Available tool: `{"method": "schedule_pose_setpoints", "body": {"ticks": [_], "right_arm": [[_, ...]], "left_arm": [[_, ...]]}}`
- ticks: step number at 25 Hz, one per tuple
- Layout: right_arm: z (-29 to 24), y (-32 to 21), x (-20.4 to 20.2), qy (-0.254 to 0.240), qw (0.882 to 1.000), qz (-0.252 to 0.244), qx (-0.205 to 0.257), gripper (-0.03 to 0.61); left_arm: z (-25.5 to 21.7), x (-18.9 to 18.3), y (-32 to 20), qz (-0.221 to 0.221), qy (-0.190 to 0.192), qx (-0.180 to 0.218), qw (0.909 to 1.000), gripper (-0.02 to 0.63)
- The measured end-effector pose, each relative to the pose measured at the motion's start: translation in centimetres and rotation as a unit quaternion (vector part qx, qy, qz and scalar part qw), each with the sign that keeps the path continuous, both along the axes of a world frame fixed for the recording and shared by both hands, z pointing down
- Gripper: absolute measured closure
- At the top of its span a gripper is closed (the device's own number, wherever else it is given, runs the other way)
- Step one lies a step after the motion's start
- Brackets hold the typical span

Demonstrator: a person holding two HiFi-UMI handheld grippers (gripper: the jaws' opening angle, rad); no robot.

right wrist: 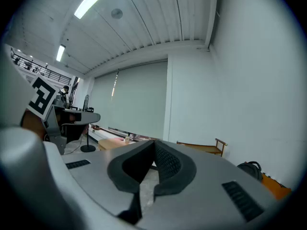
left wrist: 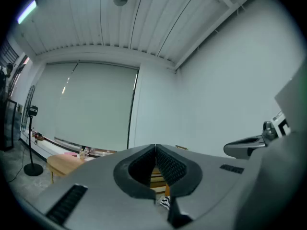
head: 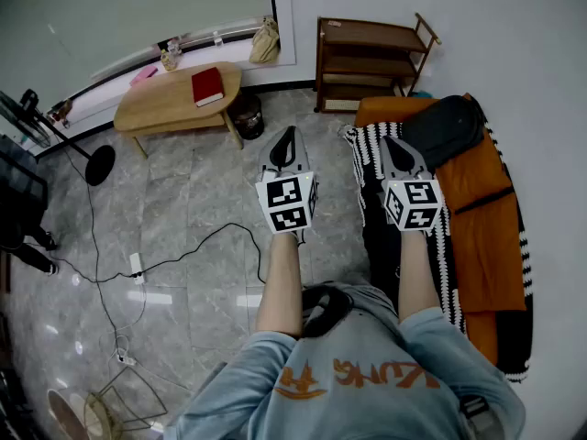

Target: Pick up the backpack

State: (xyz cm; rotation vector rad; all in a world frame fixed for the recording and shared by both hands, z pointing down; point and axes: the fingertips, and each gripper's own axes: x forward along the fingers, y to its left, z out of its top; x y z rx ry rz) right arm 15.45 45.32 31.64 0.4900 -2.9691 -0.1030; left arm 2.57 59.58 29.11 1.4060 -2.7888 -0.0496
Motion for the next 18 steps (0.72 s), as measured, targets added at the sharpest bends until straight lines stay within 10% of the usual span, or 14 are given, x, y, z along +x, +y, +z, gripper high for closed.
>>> {"method": "schedule_pose_setpoints", "body": {"ticks": [18], "right_arm": [[-0.3, -1.1, -1.0, -0.024, 0.999, -0.007, -0.032, 0.58]], "left_arm": [[0.4, -2.0, -0.4, -0.002, 0.022, 0.006, 0.9997, 0.592]]}}
